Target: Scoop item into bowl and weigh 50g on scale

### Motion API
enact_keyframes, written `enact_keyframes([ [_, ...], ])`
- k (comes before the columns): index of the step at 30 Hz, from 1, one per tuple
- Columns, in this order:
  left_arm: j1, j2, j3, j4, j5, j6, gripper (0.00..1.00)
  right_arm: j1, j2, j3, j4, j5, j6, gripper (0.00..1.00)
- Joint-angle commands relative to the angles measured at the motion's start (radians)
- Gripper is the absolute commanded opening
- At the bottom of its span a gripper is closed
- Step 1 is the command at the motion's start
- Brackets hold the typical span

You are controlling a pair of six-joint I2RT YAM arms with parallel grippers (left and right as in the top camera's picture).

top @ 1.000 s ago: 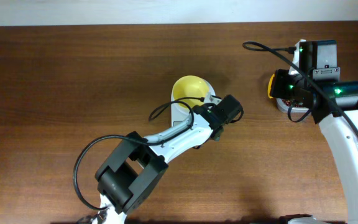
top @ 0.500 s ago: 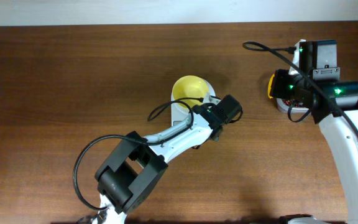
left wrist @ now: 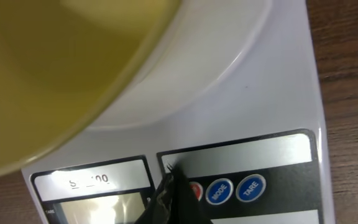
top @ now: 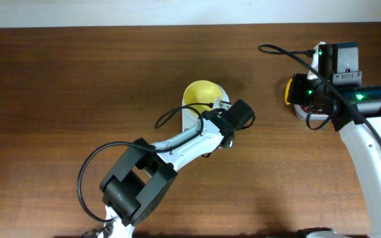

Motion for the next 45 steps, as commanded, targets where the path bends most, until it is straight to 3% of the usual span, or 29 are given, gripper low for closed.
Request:
enact_keyframes([
  [1, 0.002, 0.012, -0.020, 0.009, 0.012, 0.018, 0.00, -0.005, -0.008, 0.024, 0.000, -0.006, -0.006, 0.04],
  [45, -0.023, 0.012, -0.020, 0.013, 0.001, 0.047, 0.00, -0.005, -0.008, 0.024, 0.000, -0.006, -0.006, 0.04],
])
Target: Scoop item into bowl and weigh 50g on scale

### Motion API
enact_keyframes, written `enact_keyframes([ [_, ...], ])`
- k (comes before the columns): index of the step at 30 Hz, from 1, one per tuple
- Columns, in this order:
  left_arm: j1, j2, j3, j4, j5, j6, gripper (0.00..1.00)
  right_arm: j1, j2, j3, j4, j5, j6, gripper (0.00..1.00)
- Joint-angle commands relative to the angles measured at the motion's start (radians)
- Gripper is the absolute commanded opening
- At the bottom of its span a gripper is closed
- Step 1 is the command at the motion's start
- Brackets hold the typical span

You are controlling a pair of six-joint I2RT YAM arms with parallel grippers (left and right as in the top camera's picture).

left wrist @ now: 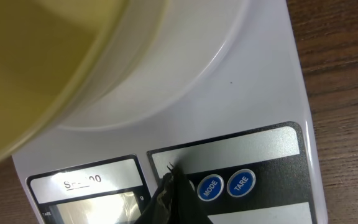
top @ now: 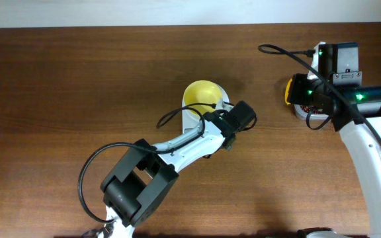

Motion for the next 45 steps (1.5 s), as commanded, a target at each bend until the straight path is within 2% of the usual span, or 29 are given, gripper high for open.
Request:
enact_keyframes([
  [1, -0.007, 0.012, -0.019, 0.006, 0.008, 0.021, 0.00, -0.005, -0.008, 0.024, 0.000, -0.006, -0.007, 0.04],
  [22, -0.007, 0.011, -0.011, 0.018, 0.023, 0.045, 0.00, -0.005, -0.008, 0.024, -0.001, -0.002, -0.008, 0.04],
  [45, 0.000, 0.011, -0.038, 0.004, 0.005, 0.012, 0.00, -0.005, -0.008, 0.023, -0.027, -0.002, -0.008, 0.04],
])
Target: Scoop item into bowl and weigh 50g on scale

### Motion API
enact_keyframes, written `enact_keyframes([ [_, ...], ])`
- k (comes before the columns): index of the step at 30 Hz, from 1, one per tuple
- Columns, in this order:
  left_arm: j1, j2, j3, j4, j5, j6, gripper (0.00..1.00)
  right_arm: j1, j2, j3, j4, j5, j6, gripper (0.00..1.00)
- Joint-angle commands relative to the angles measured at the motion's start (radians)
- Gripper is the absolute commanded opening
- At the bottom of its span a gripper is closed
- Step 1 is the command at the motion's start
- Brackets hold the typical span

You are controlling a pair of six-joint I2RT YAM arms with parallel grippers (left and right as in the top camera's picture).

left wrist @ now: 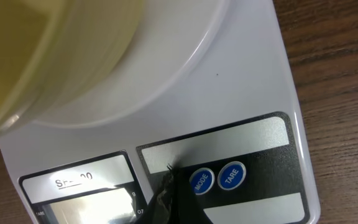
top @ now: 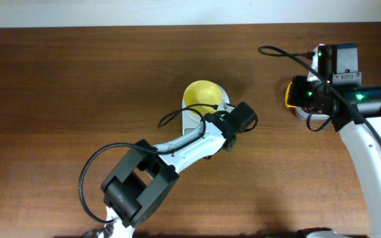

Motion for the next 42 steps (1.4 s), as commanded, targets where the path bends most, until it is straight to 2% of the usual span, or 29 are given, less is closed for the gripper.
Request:
enact_keyframes([
  [1, 0.007, 0.011, -0.032, 0.000, -0.004, -0.014, 0.00, -0.005, -0.008, 0.023, -0.001, -0.002, -0.007, 0.04],
  [30, 0.039, 0.010, -0.066, 0.034, 0.036, -0.016, 0.00, -0.005, -0.008, 0.024, -0.020, 0.002, -0.007, 0.04],
  [37, 0.020, -0.106, -0.063, 0.027, 0.036, -0.016, 0.00, -0.005, -0.008, 0.024, -0.018, 0.002, -0.007, 0.04],
  [42, 0.018, -0.119, -0.063, 0.014, 0.042, -0.016, 0.00, -0.005, -0.008, 0.023, -0.018, 0.005, -0.008, 0.04],
])
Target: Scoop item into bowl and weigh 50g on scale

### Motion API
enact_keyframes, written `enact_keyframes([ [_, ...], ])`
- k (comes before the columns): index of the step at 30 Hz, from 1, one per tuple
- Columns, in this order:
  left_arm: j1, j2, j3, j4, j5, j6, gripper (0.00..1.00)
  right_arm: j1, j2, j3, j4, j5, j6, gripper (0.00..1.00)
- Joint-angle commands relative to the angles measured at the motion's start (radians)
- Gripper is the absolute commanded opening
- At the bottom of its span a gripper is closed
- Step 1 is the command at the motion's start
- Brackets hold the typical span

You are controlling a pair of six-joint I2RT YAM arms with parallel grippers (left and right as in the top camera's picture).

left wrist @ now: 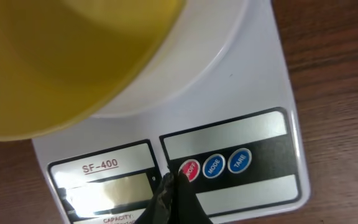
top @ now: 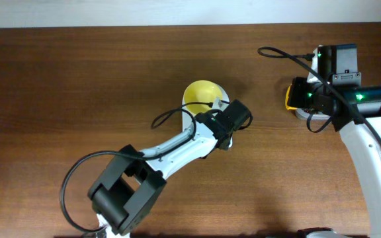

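A yellow bowl (top: 200, 94) stands on the round platform of a white kitchen scale (top: 189, 119). The left wrist view shows the bowl (left wrist: 61, 62) from close up, along with the scale's front panel (left wrist: 253, 93). My left gripper (left wrist: 173, 180) is shut with nothing in it, and its black tips rest just left of the red on/off button (left wrist: 189, 168). No digits show on the display (left wrist: 107, 190). My right gripper (top: 304, 99) hangs over a small white dish (top: 301, 114) at the far right. Its jaws are hidden under the wrist.
Blue MODE (left wrist: 214, 165) and TARE (left wrist: 240, 161) buttons sit to the right of the red one. A yellow object (top: 288, 92) lies against the dish under the right arm. A black cable (top: 280, 53) loops over the table behind that arm.
The left wrist view now takes in more of the scale. The red button, hidden under the fingertips before, shows whole just right of them. The right arm has hardly moved.
At the oldest moment my shut left fingertips partly covered the red button, with the bowl on the scale. At the two later moments they hid it entirely. Now they sit beside it. The right arm has stayed over the dish throughout.
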Motion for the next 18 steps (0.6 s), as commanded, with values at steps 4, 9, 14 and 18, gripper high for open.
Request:
enact_keyframes([
  [4, -0.013, -0.037, -0.010, -0.051, 0.039, -0.012, 0.00, -0.005, -0.008, 0.023, 0.000, 0.005, -0.008, 0.04],
  [9, -0.023, -0.070, -0.010, -0.098, 0.122, -0.012, 0.00, -0.005, -0.008, 0.023, 0.000, 0.005, -0.008, 0.04],
  [14, -0.023, -0.127, -0.010, -0.128, 0.124, -0.012, 0.00, -0.005, -0.008, 0.023, 0.000, 0.005, -0.008, 0.04],
  [18, -0.023, -0.151, -0.010, -0.157, 0.124, -0.012, 0.00, -0.005, -0.008, 0.023, -0.003, 0.005, -0.008, 0.04],
])
